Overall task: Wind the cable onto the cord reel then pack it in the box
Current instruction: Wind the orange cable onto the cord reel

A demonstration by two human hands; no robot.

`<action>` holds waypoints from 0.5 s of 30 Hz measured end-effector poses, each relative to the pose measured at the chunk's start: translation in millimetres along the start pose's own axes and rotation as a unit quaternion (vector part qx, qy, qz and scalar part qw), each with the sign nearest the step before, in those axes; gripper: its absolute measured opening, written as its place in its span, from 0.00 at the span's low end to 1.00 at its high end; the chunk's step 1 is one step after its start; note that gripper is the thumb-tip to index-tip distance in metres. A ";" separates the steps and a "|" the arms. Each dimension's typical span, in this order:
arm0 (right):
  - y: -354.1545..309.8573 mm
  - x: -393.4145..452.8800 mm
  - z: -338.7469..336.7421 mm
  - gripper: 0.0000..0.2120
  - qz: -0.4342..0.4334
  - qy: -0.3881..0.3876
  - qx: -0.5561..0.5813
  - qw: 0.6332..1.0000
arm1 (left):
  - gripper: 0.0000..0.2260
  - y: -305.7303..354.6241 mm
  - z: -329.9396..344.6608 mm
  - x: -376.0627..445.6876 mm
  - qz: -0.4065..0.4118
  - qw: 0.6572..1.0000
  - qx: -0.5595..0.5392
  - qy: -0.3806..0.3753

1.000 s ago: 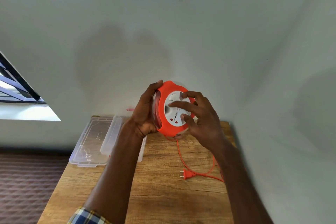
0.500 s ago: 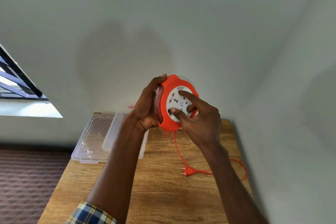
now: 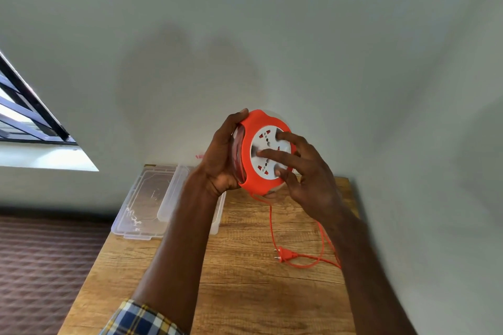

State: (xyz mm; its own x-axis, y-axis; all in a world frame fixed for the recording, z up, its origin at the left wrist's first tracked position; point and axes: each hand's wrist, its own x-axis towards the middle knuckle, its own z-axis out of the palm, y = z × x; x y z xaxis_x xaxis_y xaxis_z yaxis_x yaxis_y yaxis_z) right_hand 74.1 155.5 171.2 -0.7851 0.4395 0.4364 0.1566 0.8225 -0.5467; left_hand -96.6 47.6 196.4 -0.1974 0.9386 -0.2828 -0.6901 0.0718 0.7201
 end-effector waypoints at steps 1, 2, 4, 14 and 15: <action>-0.9 0.2 0.9 0.25 -0.001 -0.003 -0.003 1.000 | 0.28 0.0 -0.5 0.0 -0.002 1.000 0.005 0.003; -2.2 0.5 1.3 0.26 -0.002 0.004 -0.014 1.000 | 0.28 0.0 -0.5 0.1 -0.004 1.000 0.011 0.004; -4.5 0.3 2.2 0.27 -0.001 0.035 -0.051 0.998 | 0.28 0.2 0.7 0.5 -0.009 1.000 0.021 -0.002; -41.5 1.7 15.3 0.26 0.183 0.197 0.005 0.963 | 0.27 1.1 11.6 1.3 0.004 1.000 0.009 -0.023; -44.2 4.0 17.6 0.26 0.213 0.204 0.019 0.955 | 0.28 -0.2 12.8 1.7 0.005 1.000 0.010 -0.021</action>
State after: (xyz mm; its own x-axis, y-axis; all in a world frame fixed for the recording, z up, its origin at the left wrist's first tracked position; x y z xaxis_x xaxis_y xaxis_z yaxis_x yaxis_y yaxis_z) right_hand 53.5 114.5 184.6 -0.3555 0.8418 0.4062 0.3812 0.5274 -0.7593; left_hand -87.9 53.5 203.9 -0.1740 0.9526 -0.2496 -0.6737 0.0697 0.7357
